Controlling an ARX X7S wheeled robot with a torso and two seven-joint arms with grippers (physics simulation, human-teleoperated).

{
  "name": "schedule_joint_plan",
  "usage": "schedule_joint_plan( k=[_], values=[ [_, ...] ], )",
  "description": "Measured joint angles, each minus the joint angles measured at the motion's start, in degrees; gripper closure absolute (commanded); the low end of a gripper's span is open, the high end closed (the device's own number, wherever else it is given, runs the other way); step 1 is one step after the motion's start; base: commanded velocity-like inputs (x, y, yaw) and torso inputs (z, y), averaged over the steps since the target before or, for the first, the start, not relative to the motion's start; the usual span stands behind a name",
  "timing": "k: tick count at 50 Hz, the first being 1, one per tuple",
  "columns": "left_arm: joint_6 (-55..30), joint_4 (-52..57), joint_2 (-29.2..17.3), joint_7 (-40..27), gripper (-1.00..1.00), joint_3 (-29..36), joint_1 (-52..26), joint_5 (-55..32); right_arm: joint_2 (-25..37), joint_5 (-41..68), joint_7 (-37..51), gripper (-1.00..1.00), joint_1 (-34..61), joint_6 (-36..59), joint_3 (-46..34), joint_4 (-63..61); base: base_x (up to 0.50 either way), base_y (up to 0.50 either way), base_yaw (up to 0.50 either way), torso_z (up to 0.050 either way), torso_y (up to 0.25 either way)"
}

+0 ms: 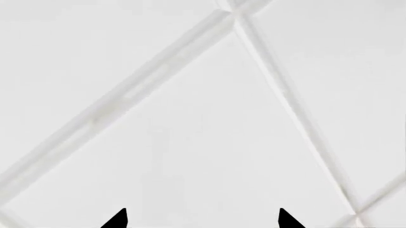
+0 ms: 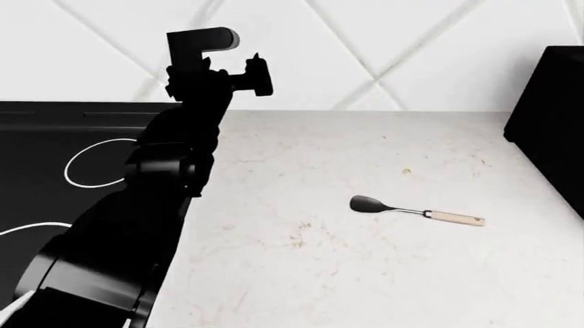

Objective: Pick the honey bottle and bar from the counter and place them in the cabinets closest to them.

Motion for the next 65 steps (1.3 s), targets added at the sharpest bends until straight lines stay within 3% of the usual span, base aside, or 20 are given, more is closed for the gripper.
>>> schedule_joint_plan(
  k=[5, 6, 23, 65],
  values=[
    [0.12, 0.0, 0.0, -0.03, -1.0, 0.45, 0.0, -0.24, 0.02, -1.66, -1.81, 1.0, -0.08, -0.67, 0.18, 0.5, 0.0, 0.0, 0.0, 0.0, 0.0],
    [0.15, 0.0, 0.0, -0.04, -1.0, 0.52, 0.0, -0.28, 0.05, -1.8, -2.03, -1.0, -0.14, -0.76, 0.23, 0.48, 0.0, 0.0, 0.0, 0.0, 0.0],
    [0.58, 0.0, 0.0, -0.24, -1.0, 1.9, 0.02, -0.86, 1.09, -0.38, -3.31, -1.0, -0.89, -1.33, 0.28, 3.12, 0.0, 0.0, 0.0, 0.0, 0.0],
    [0.98, 0.0, 0.0, -0.08, -1.0, 3.75, 0.04, -1.93, 1.22, 0.48, -4.43, -1.0, -1.38, -3.97, -7.25, -5.11, 0.0, 0.0, 0.0, 0.0, 0.0]
  ],
)
